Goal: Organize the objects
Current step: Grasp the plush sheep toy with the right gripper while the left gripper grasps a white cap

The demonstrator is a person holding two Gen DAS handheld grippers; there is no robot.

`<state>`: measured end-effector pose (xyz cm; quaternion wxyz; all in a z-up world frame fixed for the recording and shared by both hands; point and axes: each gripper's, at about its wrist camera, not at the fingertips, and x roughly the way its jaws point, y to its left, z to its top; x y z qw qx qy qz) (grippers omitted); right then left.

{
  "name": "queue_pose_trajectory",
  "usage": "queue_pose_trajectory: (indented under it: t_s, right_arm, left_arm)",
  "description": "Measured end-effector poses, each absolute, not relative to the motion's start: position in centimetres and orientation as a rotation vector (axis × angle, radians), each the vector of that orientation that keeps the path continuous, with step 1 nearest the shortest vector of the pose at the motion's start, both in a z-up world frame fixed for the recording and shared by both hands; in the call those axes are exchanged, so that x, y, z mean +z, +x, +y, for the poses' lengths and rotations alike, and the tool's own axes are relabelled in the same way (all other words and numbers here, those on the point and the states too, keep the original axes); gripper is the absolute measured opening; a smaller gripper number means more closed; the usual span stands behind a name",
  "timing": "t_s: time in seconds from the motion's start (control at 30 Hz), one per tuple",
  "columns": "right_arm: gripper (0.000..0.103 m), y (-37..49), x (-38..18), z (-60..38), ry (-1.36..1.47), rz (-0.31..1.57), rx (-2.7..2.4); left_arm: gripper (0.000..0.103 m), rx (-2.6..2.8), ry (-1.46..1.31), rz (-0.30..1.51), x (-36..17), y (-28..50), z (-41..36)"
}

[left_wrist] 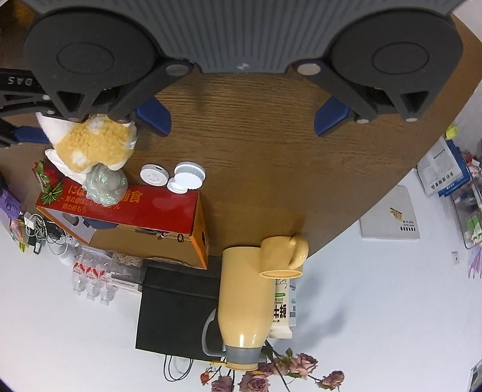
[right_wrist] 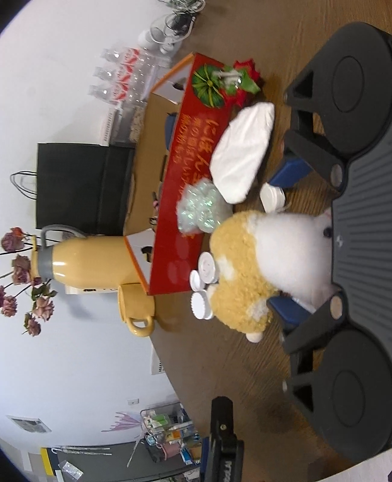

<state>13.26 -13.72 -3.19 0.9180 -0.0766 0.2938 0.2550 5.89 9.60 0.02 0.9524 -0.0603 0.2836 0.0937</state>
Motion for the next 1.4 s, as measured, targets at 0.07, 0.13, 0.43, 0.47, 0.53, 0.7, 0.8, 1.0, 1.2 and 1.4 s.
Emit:
queue_pose_trajectory:
  t_s: [0.07, 0.13, 0.43, 0.47, 0.53, 0.7, 0.8, 1.0, 1.2, 1.4]
  right_arm:
    - [0.058, 13.3, -3.4, -13.6, -0.149, 0.616, 0.533]
    - [0.051, 13.2, -3.4, -13.5, -0.145, 0.613, 0.538]
    - [0.047, 12.5, -3.0, -14.1, -0.114, 0.569, 0.538]
    - [0.047, 12.4, -2.9, -14.3, -0.111, 0.562, 0.540]
    - [0.047, 12.2, -2.6, -14.6, -0.100, 0.542, 0.538]
    - [0.047, 11.7, -1.8, -16.1, -0.078, 0.497, 0.517]
    - [0.047, 11.5, -1.5, -17.4, -0.065, 0.481, 0.499]
    - [0.047, 11.6, -1.4, -20.0, -0.039, 0.462, 0.464]
    - [0.047, 11.5, -1.6, -22.0, -0.017, 0.450, 0.443]
    - [0.047, 11.5, -2.1, -23.3, -0.009, 0.460, 0.427]
  left_arm:
    - [0.103, 0.190, -0.130, 0.576, -0.1, 5.8, 9.8]
    - [0.103, 0.191, -0.134, 0.577, -0.2, 5.7, 10.0]
    - [0.103, 0.185, -0.136, 0.590, -0.7, 5.7, 10.1]
    - [0.103, 0.184, -0.135, 0.590, -0.7, 5.7, 10.0]
    - [0.103, 0.182, -0.130, 0.591, -0.7, 5.8, 9.8]
    - [0.103, 0.169, -0.110, 0.600, -0.7, 6.2, 8.9]
    - [0.103, 0.147, -0.099, 0.599, -0.6, 6.3, 7.9]
    - [0.103, 0.048, -0.097, 0.594, -0.6, 6.4, 5.1]
    - [0.103, -0.046, -0.077, 0.629, -1.2, 6.9, 1.5]
    - [0.103, -0.069, -0.056, 0.675, -2.5, 7.8, -1.0]
